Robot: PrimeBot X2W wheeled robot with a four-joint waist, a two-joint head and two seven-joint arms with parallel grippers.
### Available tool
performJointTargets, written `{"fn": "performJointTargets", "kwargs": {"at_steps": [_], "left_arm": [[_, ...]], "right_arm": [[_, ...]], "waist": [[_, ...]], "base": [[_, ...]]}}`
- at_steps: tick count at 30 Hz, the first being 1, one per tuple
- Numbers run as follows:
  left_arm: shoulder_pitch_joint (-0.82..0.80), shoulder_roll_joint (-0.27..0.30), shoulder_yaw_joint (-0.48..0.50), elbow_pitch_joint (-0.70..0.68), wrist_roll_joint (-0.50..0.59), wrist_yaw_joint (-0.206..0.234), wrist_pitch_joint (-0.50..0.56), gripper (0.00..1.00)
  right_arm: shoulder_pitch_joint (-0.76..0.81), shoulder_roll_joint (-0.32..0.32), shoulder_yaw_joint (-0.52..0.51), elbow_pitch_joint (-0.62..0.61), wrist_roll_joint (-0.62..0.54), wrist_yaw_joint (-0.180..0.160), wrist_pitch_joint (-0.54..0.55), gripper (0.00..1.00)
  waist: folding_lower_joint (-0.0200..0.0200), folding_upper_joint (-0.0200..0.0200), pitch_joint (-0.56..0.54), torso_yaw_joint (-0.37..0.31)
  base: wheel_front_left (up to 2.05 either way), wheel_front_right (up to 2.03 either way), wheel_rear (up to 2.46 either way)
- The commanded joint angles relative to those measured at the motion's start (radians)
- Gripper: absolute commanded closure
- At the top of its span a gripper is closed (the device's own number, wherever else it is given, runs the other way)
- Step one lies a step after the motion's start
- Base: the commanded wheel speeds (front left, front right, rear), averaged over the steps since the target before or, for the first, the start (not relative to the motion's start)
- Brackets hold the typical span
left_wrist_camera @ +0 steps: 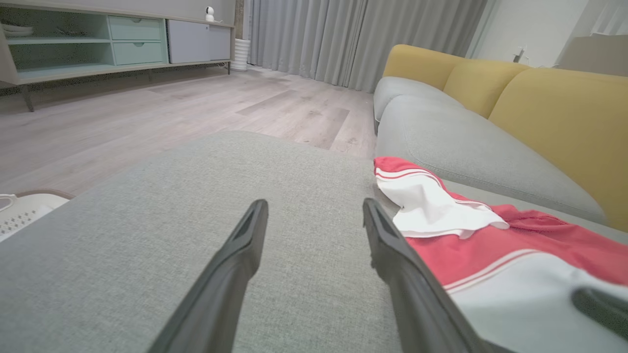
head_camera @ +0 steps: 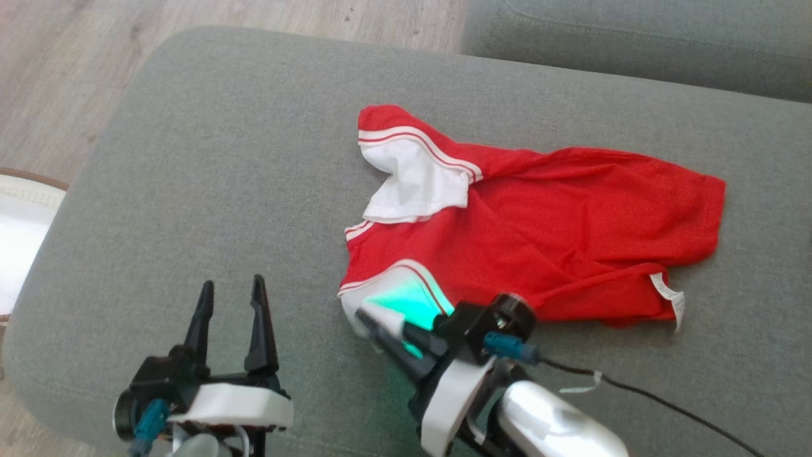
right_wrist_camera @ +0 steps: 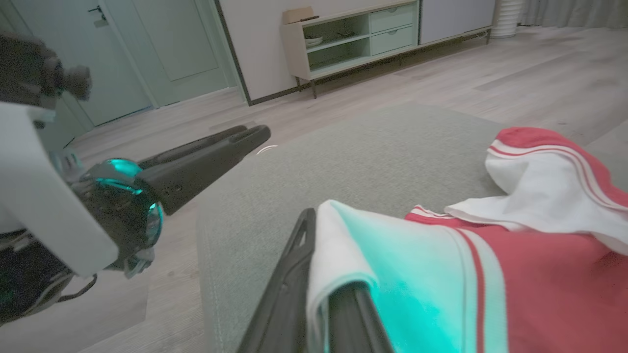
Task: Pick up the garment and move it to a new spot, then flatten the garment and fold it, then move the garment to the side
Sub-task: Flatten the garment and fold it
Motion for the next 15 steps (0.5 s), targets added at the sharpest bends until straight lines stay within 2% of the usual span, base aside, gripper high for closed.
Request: {"fn": "performJointTargets", "kwargs": {"at_steps": [1,7,15], "left_arm": [[-0.014,0.017,0.045,-0.034,0.009,0.006,-0.011,0.0],[0.012,0.02,0.063,-0.036,0.015,0.003,-0.011,0.0],[0.019,0.012,0.037,-0.034,0.026,-0.009,-0.008,0.0]], "right_arm": [[-0.033,0.015,0.027,-0.028,0.006,-0.001,-0.004,0.0],[-0.025,0.015,0.046,0.0,0.008,-0.001,-0.018,0.0],[0.034,0.015,-0.105,-0.002,-0.064,-0.001,-0.06,0.0]], "waist": [[0.0,0.0,-0.003,0.003],[0.0,0.0,-0.02,-0.021],[0.0,0.0,-0.049,-0.096]], "base": [[0.0,0.0,0.0],[0.0,0.0,0.0],[0.0,0.0,0.0]]}}
